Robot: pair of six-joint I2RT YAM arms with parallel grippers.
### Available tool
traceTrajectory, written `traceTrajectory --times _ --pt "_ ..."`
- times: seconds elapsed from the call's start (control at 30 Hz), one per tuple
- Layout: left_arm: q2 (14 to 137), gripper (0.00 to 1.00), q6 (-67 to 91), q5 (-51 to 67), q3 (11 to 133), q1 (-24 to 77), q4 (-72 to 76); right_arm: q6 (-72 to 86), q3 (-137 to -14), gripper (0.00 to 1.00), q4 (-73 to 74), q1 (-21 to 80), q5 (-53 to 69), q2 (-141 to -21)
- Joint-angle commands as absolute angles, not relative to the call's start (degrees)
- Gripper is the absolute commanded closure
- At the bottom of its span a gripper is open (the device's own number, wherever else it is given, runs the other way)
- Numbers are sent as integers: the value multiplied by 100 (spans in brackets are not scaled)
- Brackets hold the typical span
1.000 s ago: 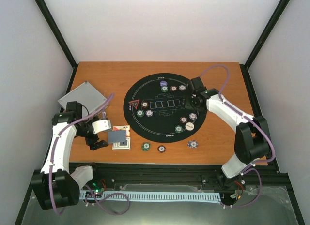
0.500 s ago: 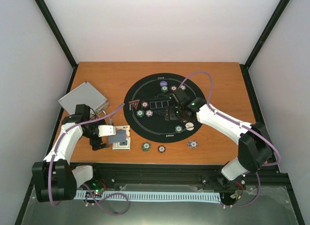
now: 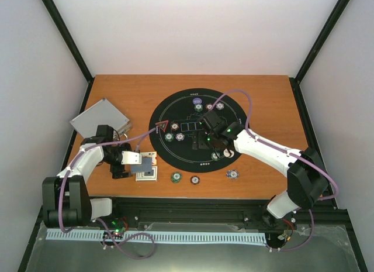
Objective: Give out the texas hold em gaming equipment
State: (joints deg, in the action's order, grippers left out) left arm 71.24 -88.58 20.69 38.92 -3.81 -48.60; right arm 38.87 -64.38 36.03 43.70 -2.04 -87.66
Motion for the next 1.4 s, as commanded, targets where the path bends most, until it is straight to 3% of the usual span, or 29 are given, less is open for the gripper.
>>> traceTrajectory --times 0.0,1.37 --pt "7372 0 -9123 2094 4072 -302 -4862 4015 -6314 12 3446 4447 -167 -8628" --pt "7978 0 -8485 1898 3968 -176 -4366 4183 -6058 16 2998 4526 211 -8743"
